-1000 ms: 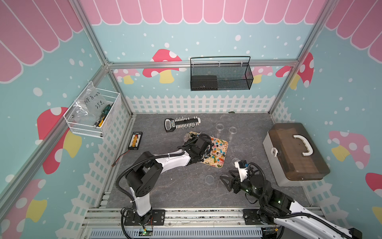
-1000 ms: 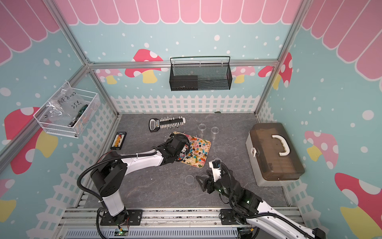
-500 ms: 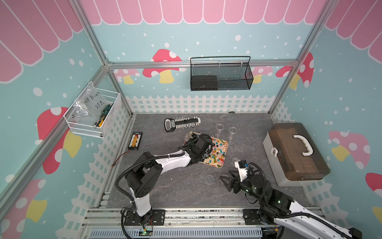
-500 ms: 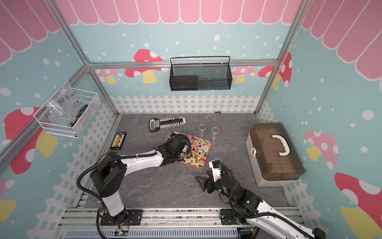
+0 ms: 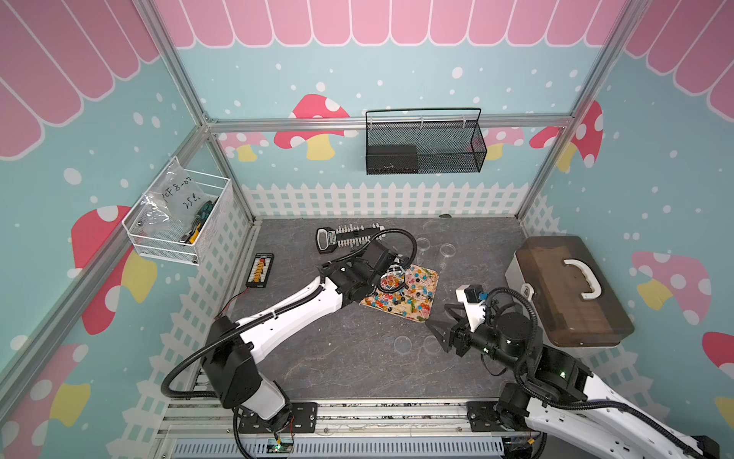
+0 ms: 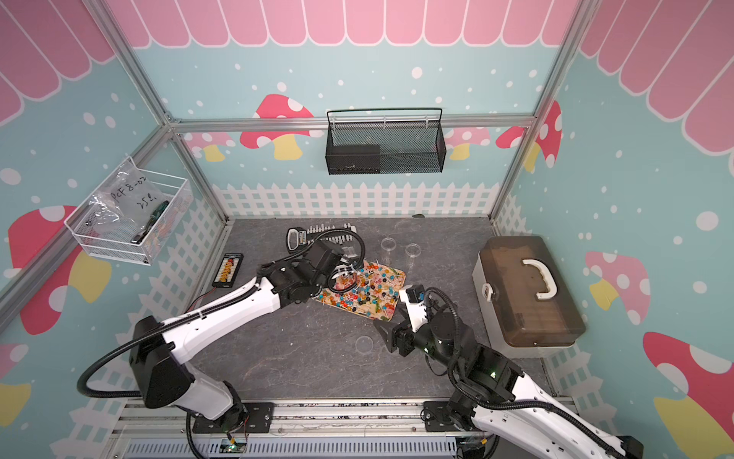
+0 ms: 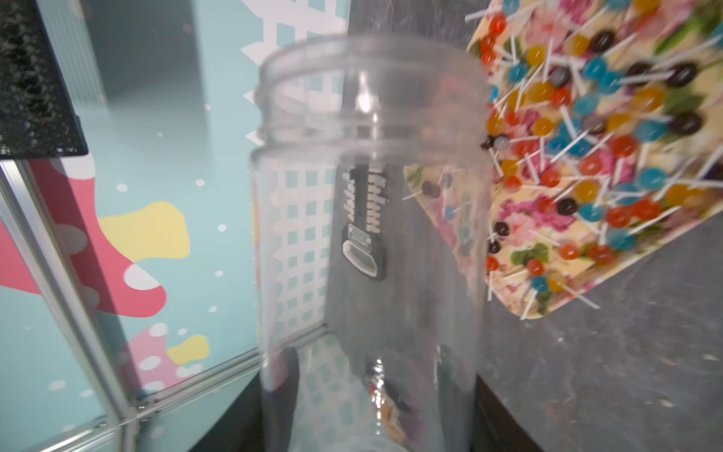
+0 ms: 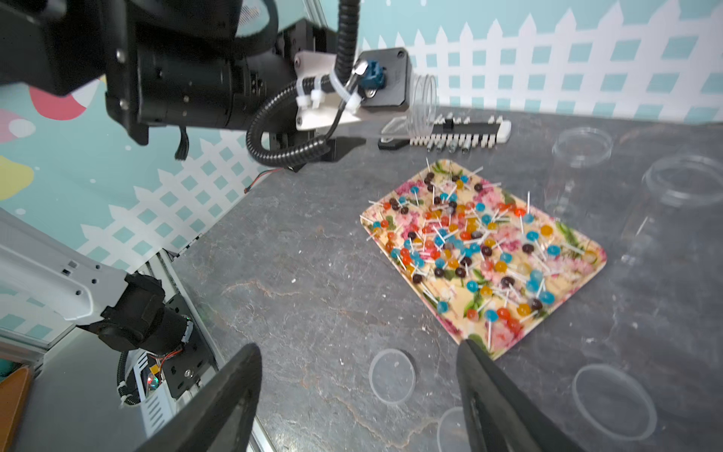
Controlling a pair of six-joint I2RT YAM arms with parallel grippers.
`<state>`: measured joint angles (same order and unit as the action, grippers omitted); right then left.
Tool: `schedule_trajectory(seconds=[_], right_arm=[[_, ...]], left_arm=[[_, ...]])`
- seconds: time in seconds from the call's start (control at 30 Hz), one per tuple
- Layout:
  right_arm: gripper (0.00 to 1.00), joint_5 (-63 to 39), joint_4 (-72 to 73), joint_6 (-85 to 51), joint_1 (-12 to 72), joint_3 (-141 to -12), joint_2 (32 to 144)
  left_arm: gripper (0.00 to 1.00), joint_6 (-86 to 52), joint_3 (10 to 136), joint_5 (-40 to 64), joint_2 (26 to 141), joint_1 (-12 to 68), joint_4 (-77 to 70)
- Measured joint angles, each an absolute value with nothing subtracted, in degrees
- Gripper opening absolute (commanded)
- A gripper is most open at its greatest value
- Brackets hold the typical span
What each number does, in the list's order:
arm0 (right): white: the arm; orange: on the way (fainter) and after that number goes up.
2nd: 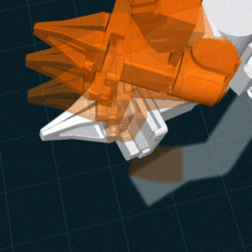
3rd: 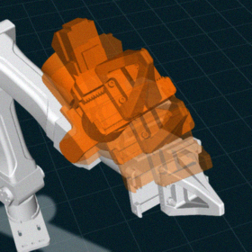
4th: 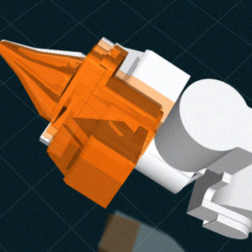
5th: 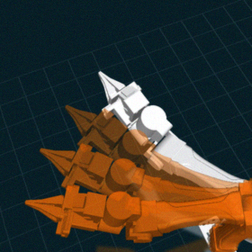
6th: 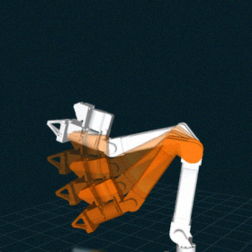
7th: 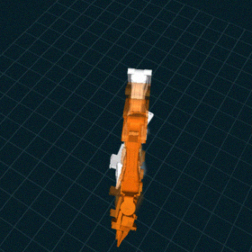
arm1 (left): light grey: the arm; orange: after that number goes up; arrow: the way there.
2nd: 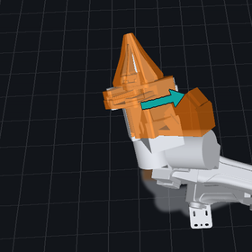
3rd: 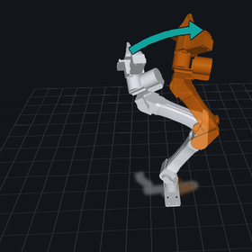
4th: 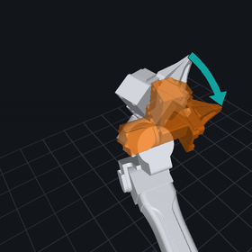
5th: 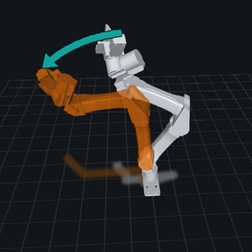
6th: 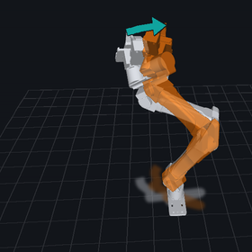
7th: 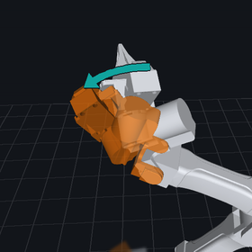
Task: Pour the candies out of the jar
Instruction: Place the jar at the center of the board.
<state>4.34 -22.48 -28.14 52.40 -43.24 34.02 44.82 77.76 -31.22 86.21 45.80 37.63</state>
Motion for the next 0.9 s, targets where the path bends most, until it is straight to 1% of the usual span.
schedule_trajectory(seconds=[0.13, 0.27, 0.43, 0.53, 0.63, 0.73, 0.9], right_arm=[[0.75, 2.52, -26.72, -24.77, 50.57, -55.44, 41.34], [0.73, -3.29, -31.46, -21.52, 46.98, -71.11, 52.03], [0.69, -10.59, -39.44, -17.02, 45.67, -91.5, 66.19], [0.64, -14.48, -45.65, -14.66, 45.34, -101.62, 73.21], [0.58, -17.74, -50.81, -13.32, 45.3, -107.33, 78.22], [0.53, -19.57, -54.35, -12.73, 45.3, -108.31, 81.03], [0.49, -20.73, -57.76, -12.47, 45.3, -107.59, 82.83]], left_arm=[[0.6, 36.97, 71.29, -16.93, 75.83, 44.82, 38.48], [0.59, 31.92, 65.3, -3.18, 64.77, 43.57, 37.34], [0.59, 28.32, 62.35, 7.62, 56.14, 43.18, 33.95], [0.6, 27.18, 60.31, 11.66, 52.88, 43.18, 32.42], [0.6, 26.94, 58.17, 13.32, 50.65, 43.18, 31.73], [0.6, 26.7, 57.08, 13.52, 49.91, 43.07, 31.57], [0.6, 24.77, 55.2, 13.91, 48.9, 42.04, 28.34]])
